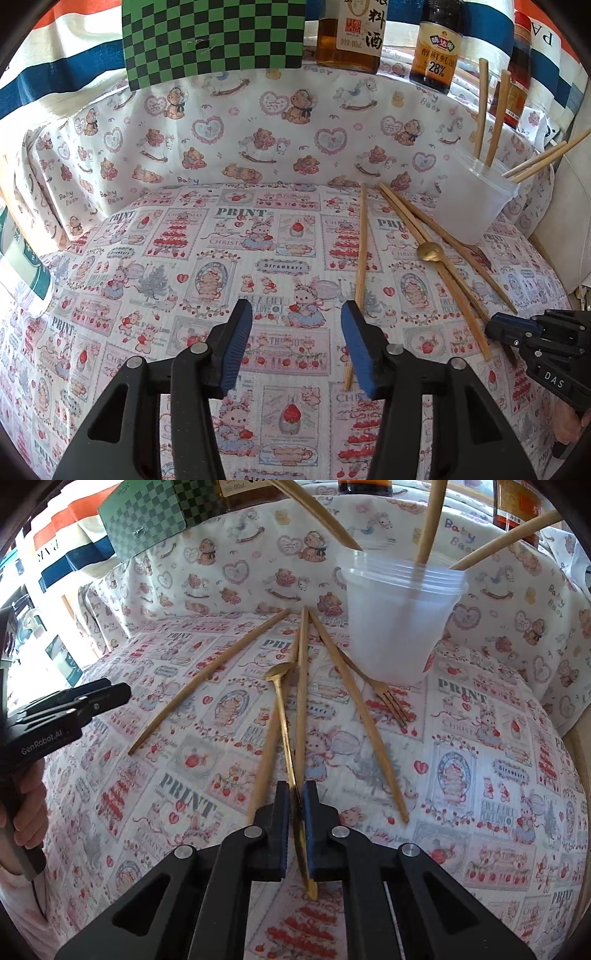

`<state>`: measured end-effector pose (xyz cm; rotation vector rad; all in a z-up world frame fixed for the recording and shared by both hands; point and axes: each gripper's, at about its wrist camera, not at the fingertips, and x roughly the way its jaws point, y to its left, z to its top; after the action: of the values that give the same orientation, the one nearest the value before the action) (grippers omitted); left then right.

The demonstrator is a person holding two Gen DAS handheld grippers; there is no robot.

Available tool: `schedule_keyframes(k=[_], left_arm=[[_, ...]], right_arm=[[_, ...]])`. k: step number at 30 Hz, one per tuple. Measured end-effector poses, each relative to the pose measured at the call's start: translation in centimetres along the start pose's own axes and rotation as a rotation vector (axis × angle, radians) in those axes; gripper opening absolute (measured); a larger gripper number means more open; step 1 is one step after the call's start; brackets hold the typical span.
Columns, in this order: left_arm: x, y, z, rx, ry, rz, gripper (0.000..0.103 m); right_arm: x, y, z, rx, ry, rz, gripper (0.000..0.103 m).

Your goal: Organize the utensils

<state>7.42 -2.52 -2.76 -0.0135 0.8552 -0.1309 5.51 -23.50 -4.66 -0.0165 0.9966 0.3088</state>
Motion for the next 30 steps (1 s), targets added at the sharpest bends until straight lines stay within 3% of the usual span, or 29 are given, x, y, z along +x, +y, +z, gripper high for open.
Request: schedule_keyframes(k=[5, 8, 9, 10, 11, 13, 17, 21, 26, 30], left_arm=[[0.6, -1.5, -0.5, 0.073, 0.022, -0.014, 0.053], [2.1, -1.7, -1.0, 0.038, 0.15, -0.174, 0.053], [1.9, -1.8, -1.1, 0.035, 0.127, -0.166, 0.051], [1.8, -2.2, -1.2, 0.06, 0.114, -0.138, 0.045], [2.0, -2.7, -1.4, 0.099, 0.117, -0.117, 0.025], [2.0, -3.6, -1.8, 0.152, 0.091, -0.048, 0.006], [1.7, -4.0, -1.9, 0.17, 0.074, -0.062, 0.004], [-1.5, -3.2, -1.3, 0.122, -0.084, -0.06, 0.004], [-7.7, -1.5, -1.1, 0.042, -0.432, 0.008, 0.002], [-9.7, 0.7, -0.5, -0.046, -0.499, -0.082, 0.002]], right_arm=[[-2.6, 0.2, -0.1, 0.015, -0.125, -0.009, 0.002], [-4.3, 0.0, 0.0, 0.039, -0.203, 0.001, 0.002], [-4.9, 0.0, 0.0, 0.038, -0.228, 0.003, 0.002], [-5.3, 0.0, 0.0, 0.035, -0.247, 0.001, 0.002], [-5.7, 0.1, 0.0, 0.033, -0.263, 0.002, 0.002], [-6.4, 0.2, 0.1, 0.035, -0.294, 0.006, 0.002], [-8.0, 0.1, -0.2, 0.042, -0.372, 0.0, 0.002], [-9.5, 0.0, -0.5, 0.062, -0.468, -0.015, 0.002], [-10.6, -0.7, -0.6, 0.093, -0.518, 0.017, 0.002], [-11.2, -0.8, -0.6, 0.092, -0.532, 0.02, 0.002]])
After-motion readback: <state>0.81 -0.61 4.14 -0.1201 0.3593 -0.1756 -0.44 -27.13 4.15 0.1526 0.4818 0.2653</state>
